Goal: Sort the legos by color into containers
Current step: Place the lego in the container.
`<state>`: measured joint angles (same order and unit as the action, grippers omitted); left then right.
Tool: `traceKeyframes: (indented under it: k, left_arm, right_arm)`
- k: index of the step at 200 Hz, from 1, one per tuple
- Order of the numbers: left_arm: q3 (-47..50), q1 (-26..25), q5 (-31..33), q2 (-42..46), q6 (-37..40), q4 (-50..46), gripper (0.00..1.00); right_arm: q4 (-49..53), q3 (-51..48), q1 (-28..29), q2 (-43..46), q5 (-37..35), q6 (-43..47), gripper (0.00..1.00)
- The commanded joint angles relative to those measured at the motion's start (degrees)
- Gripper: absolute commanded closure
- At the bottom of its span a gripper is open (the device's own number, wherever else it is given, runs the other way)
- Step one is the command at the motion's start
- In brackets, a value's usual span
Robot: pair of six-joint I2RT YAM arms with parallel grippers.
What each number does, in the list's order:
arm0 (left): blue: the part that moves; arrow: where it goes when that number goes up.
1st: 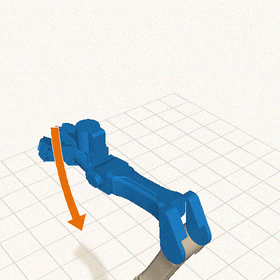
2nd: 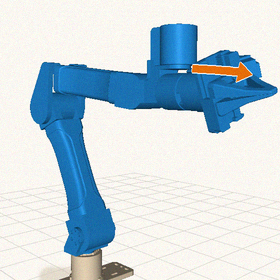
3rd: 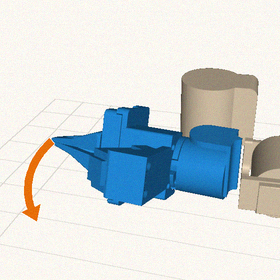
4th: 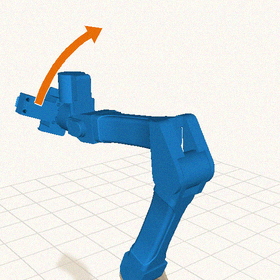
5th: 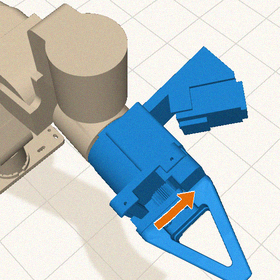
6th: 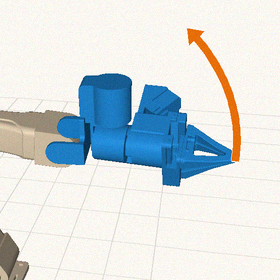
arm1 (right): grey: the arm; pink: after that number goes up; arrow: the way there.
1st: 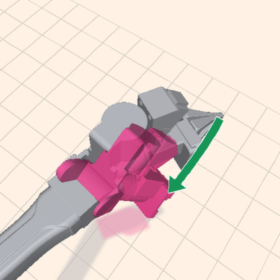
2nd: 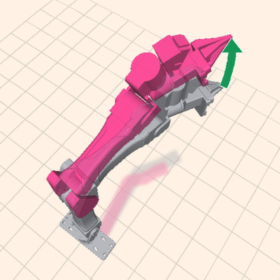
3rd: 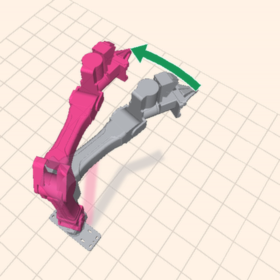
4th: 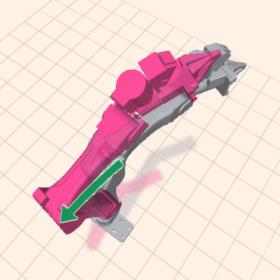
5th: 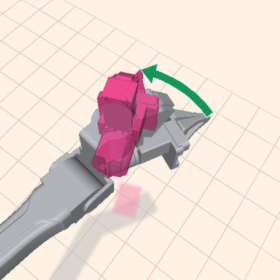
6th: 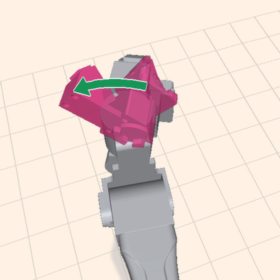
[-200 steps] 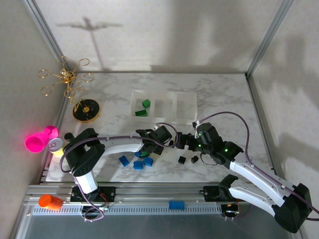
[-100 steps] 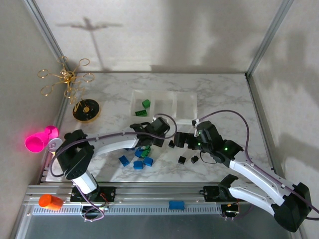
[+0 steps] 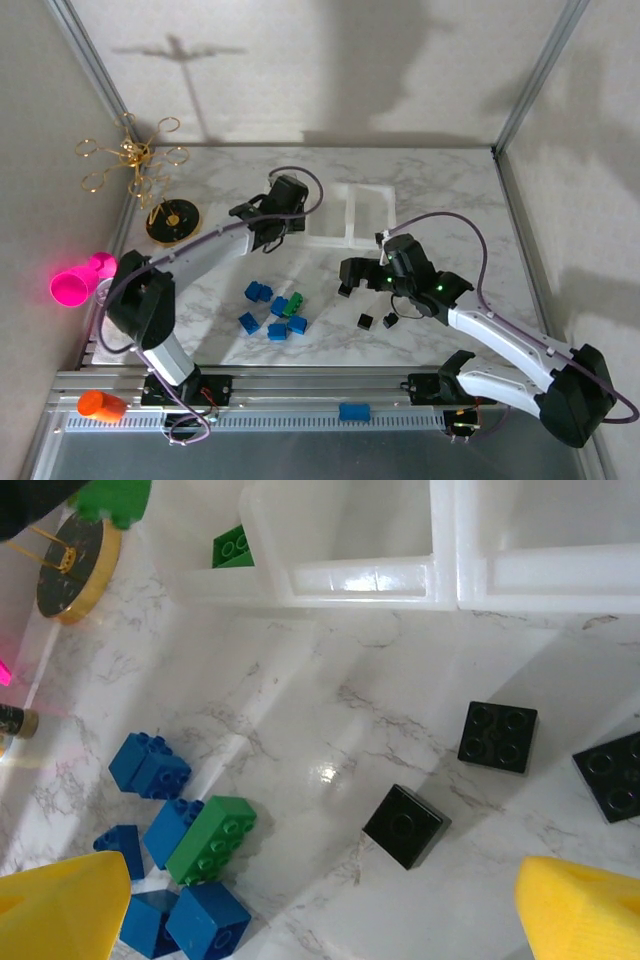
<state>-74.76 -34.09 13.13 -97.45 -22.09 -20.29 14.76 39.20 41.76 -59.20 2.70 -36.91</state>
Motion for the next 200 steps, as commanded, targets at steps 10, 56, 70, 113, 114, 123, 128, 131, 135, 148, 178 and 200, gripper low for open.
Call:
traceKeyframes:
  k: [10,56,70,113,114,123,128,131,135,148,178,200]
  left_arm:
    - [-5.3,3.6,0.9,-6.6,0.6,1.5,0.65]
    - [-10.9,4.9,0.1,-14.2,1.3,0.6,0.59]
    - [-10.3,5.0,0.2,-13.6,1.6,1.1,0.58]
    - [-8.1,4.9,-0.2,-8.3,2.2,0.4,0.52]
    - [-8.0,4.9,-0.3,-8.1,2.2,0.4,0.52]
    - [-6.7,4.8,-0.8,-6.0,2.0,0.4,0.52]
    - [-5.8,4.7,-1.0,-4.7,1.7,0.4,0.52]
    - [-5.1,4.7,-1.3,-3.9,1.6,0.4,0.52]
    - [-4.2,4.6,-1.6,-2.7,1.4,0.5,0.52]
    - [-1.0,4.2,-2.5,1.3,1.0,0.6,0.51]
    - [8.1,2.3,-3.9,9.8,-0.4,0.4,0.51]
    - [13.0,-0.5,-3.6,14.3,-1.7,-2.4,0.51]
  right_arm:
    - [-3.6,1.8,-0.3,-1.6,0.0,-0.3,0.01]
    - [-3.7,2.3,-0.4,-3.1,-0.7,0.3,0.01]
    - [-3.7,2.5,-0.4,-3.5,-0.5,0.6,0.01]
    - [-3.0,3.3,-0.5,-4.2,-0.1,1.0,0.01]
    - [-3.1,3.3,-0.5,-4.1,0.0,1.0,0.01]
    - [-3.4,3.2,-0.4,-4.1,0.3,1.2,0.01]
    - [-3.4,3.0,-0.4,-4.1,0.5,1.3,0.01]
    - [-3.3,2.9,-0.4,-4.1,0.5,1.2,0.01]
    - [-3.4,2.7,-0.4,-4.0,0.6,1.2,0.01]
    - [-3.8,1.9,-0.4,-4.0,1.7,1.2,0.01]
    - [-5.2,-1.0,-0.3,-3.3,3.6,0.9,0.01]
    - [-6.4,-3.2,0.0,-2.3,4.9,0.0,0.01]
